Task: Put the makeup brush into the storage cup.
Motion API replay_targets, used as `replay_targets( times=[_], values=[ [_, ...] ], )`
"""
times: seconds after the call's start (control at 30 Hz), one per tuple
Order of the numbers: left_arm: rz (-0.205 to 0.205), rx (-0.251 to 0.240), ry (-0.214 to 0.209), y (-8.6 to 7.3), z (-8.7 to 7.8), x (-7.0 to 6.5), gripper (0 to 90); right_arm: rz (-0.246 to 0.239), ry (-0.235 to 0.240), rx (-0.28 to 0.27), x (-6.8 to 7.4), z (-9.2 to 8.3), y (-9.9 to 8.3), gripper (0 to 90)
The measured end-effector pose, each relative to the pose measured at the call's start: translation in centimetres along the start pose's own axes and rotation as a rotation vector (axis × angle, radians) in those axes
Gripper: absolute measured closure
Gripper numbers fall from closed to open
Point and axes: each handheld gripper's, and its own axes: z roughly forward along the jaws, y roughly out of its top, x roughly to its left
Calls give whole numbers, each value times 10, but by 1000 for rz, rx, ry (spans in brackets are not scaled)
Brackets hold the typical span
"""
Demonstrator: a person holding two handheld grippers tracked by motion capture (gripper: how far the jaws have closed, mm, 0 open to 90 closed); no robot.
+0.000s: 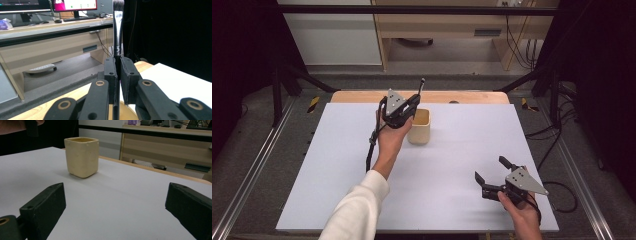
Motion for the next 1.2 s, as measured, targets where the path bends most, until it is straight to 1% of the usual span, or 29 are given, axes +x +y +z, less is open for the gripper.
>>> replay_targets(
  times=[0.23,0.37,0.5,0.57,0.67,0.77,0.87,0.97,1.1,1.2],
  values=[
    [-6,4,-6,-5,5,-3,838,1,0,-1,0,0,0,34],
    [2,13,-11,-8,7,-4,838,0,1,-1,0,0,0,34],
    [-5,18,-11,-12,9,-4,838,-1,2,-2,0,0,0,34],
    [-1,26,-2,-14,10,-4,838,-2,2,-3,0,0,0,34],
    [-7,30,-1,-18,11,-4,838,-3,3,-3,0,0,0,34],
    [1,38,5,-20,10,-3,838,-2,4,0,0,0,0,34],
    [9,44,4,-21,10,-3,838,-1,4,2,1,0,0,35],
    [4,43,1,-22,10,-4,838,-1,4,2,1,0,0,35],
    [12,52,-2,-25,10,-5,838,-4,3,0,1,0,0,35],
    [6,54,-3,-27,10,-5,838,-5,4,3,1,0,0,35]
  ],
)
